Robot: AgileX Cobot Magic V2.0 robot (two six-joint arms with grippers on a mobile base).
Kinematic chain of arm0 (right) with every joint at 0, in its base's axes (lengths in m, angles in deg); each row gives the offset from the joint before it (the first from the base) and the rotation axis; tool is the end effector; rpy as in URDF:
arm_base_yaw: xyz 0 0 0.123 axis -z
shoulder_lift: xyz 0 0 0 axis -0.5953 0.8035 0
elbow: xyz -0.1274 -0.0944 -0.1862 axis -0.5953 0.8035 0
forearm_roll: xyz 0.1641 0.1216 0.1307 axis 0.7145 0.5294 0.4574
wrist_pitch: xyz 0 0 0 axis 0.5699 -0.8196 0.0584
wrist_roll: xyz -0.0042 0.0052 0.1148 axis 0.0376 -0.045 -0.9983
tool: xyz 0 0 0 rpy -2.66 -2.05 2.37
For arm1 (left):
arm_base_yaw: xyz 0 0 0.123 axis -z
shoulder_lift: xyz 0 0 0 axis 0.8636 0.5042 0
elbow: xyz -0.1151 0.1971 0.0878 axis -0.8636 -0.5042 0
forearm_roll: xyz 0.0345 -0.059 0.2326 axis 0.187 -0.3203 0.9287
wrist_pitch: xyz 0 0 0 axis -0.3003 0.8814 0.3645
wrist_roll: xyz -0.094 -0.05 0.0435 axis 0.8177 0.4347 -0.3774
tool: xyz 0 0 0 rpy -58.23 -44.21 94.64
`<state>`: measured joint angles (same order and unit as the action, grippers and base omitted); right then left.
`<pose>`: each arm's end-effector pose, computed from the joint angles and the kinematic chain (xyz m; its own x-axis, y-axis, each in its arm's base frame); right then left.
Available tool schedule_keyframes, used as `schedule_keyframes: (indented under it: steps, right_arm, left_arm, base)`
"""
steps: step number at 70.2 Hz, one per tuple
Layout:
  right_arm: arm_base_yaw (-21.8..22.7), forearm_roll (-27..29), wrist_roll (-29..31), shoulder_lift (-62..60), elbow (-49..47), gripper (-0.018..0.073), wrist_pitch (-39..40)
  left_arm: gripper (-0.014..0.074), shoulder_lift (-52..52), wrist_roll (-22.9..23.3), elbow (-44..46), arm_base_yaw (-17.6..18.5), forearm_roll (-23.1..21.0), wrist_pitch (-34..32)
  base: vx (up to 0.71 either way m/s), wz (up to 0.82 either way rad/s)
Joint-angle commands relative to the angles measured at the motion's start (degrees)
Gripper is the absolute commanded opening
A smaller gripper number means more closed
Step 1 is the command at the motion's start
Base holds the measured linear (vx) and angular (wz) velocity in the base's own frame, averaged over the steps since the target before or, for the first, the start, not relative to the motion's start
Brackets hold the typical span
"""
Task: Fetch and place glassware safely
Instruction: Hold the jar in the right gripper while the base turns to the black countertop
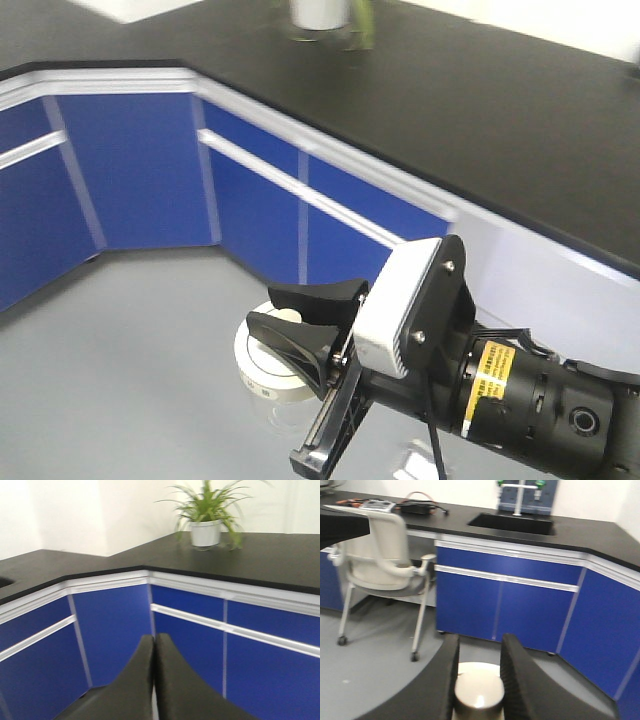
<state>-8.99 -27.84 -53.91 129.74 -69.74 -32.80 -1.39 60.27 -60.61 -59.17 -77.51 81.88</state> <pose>0.1772 0.2237 0.2400 0.0226 -0.1349 -0.9906 -0.8751 0.4764 -0.0848 0.1194 -0.0004 0.2603 -0.0439 0.1024 -0.9938 0.0079 0.9947 0.1021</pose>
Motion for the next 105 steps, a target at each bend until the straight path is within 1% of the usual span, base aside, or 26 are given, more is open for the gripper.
schedule_keyframes:
  steps: [1,60,81,105]
  right_arm:
    - [0.03,1.10,-0.06,-1.47,-2.19,-0.0001,5.18]
    - [0.03,1.10,-0.06,-1.47,-2.19,-0.0001,5.11]
    - [0.03,1.10,-0.06,-1.47,-2.19,-0.0001,5.11]
    - [0.03,1.10,-0.06,-1.47,-2.19,-0.0001,5.11]
  left_arm:
    - [-0.0007,0.58,0.35,1.46,0.33,-0.44,-3.96]
    - [-0.0007,0.58,0.35,1.46,0.33,-0.44,-3.96]
    - [-0.0007,0.58,0.35,1.46,0.33,-0.44,-3.96]
    - [-0.0007,0.58,0.35,1.46,0.33,-0.44,-3.96]
  base:
    - [0.15,-0.63]
    - [0.16,-0.68]
    - [0.18,-0.33]
    - [0.21,-0.08]
